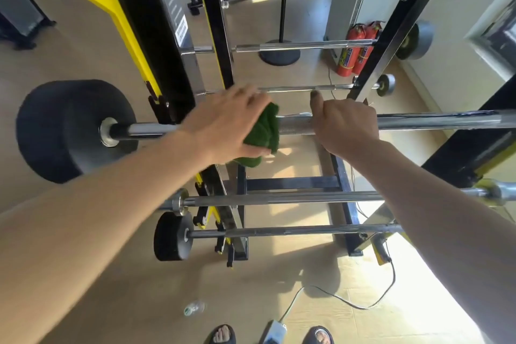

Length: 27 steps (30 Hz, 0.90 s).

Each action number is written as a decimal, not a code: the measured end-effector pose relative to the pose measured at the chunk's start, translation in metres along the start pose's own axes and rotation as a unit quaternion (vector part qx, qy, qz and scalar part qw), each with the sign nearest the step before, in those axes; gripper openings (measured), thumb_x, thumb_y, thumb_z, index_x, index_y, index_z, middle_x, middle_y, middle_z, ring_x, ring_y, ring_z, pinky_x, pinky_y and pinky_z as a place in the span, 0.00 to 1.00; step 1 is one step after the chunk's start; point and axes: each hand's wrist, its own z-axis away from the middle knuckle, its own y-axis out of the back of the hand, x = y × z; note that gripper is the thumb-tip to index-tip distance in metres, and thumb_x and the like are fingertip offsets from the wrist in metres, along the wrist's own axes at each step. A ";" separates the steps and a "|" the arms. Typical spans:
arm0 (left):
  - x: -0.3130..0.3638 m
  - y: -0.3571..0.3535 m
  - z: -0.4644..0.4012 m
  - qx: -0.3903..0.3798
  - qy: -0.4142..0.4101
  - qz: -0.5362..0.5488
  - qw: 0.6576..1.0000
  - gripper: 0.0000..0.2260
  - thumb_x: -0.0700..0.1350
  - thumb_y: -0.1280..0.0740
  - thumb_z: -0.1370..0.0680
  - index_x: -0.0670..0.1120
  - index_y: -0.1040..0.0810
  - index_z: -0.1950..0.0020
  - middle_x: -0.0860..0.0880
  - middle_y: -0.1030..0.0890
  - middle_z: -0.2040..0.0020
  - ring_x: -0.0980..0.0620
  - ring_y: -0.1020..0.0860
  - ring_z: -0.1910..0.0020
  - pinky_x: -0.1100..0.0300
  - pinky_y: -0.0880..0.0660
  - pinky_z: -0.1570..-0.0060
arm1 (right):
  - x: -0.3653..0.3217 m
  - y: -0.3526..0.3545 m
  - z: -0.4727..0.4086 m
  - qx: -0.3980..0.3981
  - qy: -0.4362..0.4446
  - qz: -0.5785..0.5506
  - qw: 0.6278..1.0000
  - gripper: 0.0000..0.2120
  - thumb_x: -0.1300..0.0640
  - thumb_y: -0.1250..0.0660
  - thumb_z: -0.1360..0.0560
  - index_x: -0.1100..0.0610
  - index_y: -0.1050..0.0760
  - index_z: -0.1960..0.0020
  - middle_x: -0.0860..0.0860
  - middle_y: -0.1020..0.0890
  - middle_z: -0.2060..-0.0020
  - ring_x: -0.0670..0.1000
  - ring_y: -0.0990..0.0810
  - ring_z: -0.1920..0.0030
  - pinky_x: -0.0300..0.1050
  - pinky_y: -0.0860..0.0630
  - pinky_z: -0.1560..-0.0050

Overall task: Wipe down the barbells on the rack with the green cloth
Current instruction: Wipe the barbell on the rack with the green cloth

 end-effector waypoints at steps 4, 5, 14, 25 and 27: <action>0.038 -0.020 -0.032 0.036 0.017 -0.034 0.999 0.19 0.59 0.33 0.22 0.46 0.28 0.41 0.47 0.21 0.47 0.47 0.20 0.52 0.55 0.24 0.58 | 0.003 -0.008 -0.007 0.026 -0.009 0.039 0.999 0.18 0.59 0.52 0.18 0.57 0.30 0.33 0.49 0.33 0.70 0.56 0.32 0.67 0.48 0.33 0.64; 0.035 -0.020 -0.029 0.044 0.018 -0.028 0.998 0.19 0.59 0.32 0.22 0.46 0.27 0.41 0.47 0.20 0.49 0.47 0.20 0.53 0.55 0.24 0.58 | 0.005 -0.009 -0.008 0.033 -0.019 0.052 0.998 0.20 0.56 0.55 0.17 0.57 0.26 0.38 0.49 0.32 0.71 0.55 0.33 0.70 0.47 0.35 0.65; -0.029 -0.011 0.020 0.012 0.067 -0.015 0.998 0.28 0.66 0.32 0.27 0.49 0.28 0.36 0.49 0.17 0.51 0.44 0.17 0.55 0.50 0.22 0.58 | 0.008 -0.015 -0.005 0.082 0.007 0.050 0.995 0.26 0.49 0.55 0.15 0.56 0.38 0.70 0.51 0.34 0.77 0.56 0.32 0.73 0.46 0.35 0.67; 0.006 0.003 -0.016 -0.094 0.136 -0.010 0.986 0.14 0.53 0.27 0.30 0.52 0.25 0.48 0.51 0.23 0.60 0.45 0.24 0.60 0.53 0.29 0.58 | 0.005 -0.021 -0.005 0.138 0.010 0.059 0.989 0.26 0.53 0.49 0.16 0.56 0.40 0.72 0.49 0.35 0.80 0.50 0.39 0.79 0.40 0.45 0.72; 0.015 0.003 -0.025 -0.086 0.137 0.000 0.987 0.11 0.50 0.27 0.30 0.52 0.24 0.50 0.52 0.24 0.62 0.47 0.26 0.61 0.53 0.30 0.59 | 0.004 -0.020 -0.005 0.138 0.012 0.049 0.989 0.26 0.52 0.49 0.16 0.55 0.39 0.72 0.49 0.34 0.80 0.51 0.38 0.78 0.40 0.45 0.72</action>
